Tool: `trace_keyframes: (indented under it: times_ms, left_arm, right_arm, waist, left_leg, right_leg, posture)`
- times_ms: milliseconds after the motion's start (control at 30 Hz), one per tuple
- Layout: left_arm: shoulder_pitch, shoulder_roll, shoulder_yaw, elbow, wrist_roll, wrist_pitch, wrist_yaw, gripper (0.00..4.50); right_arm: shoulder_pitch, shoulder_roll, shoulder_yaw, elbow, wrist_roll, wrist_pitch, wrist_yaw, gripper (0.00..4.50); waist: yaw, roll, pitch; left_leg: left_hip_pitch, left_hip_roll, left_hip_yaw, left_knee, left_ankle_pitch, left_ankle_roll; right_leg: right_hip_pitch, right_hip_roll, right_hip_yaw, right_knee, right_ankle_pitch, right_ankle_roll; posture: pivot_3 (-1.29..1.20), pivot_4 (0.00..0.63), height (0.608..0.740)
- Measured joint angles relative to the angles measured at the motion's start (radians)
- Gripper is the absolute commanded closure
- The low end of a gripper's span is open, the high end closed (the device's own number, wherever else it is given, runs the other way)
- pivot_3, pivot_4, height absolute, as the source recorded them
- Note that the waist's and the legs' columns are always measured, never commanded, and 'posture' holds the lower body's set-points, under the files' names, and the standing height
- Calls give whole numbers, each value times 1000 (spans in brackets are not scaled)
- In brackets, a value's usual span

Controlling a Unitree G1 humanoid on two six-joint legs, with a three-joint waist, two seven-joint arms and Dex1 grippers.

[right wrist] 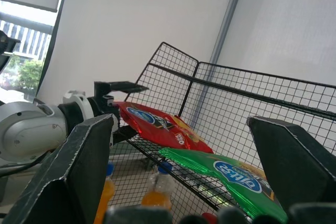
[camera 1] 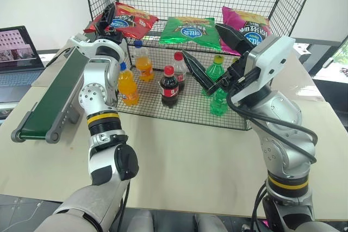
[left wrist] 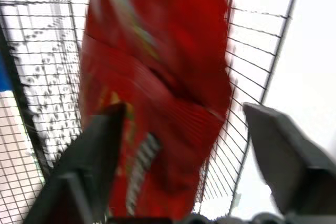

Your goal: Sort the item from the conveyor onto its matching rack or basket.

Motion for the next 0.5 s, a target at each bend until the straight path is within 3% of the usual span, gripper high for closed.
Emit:
trace_keyframes:
  times_ms: [200, 333, 367, 500]
  left_arm:
    - [215, 65, -41, -277, -69, 160, 142, 85]
    - [405, 302, -106, -492, -100, 351, 122, 85]
    - [500, 421, -152, -575, -55, 413, 56, 85]
    - [735, 626, -335, -739, 193, 483, -121, 85]
  right_arm:
    - [62, 2, 0, -1, 6, -5, 11, 0]
    - [221, -21, -3, -16, 12, -4, 29, 0]
    - [286, -20, -8, -27, 16, 8, 24, 0]
    - [453, 0, -46, -23, 23, 35, -21, 0]
  waist:
    - [-4, 0, 0]
    - [-4, 0, 0]
    - [-4, 1, 0]
    - [3, 2, 0]
  left_leg:
    - [1, 0, 0, 0, 0, 0]
    - [1, 1, 0, 0, 0, 0]
    - [2, 1, 0, -1, 0, 0]
    - [3, -1, 2, -5, 2, -4]
  right_leg:
    - [0, 0, 0, 1, 0, 0]
    - [0, 0, 0, 2, 0, 0]
    - [0, 0, 0, 2, 0, 0]
    - [0, -2, 0, -1, -1, -1]
  posture:
    - [0, 150, 740]
    - [0, 150, 740]
    - [0, 150, 740]
    - [0, 150, 740]
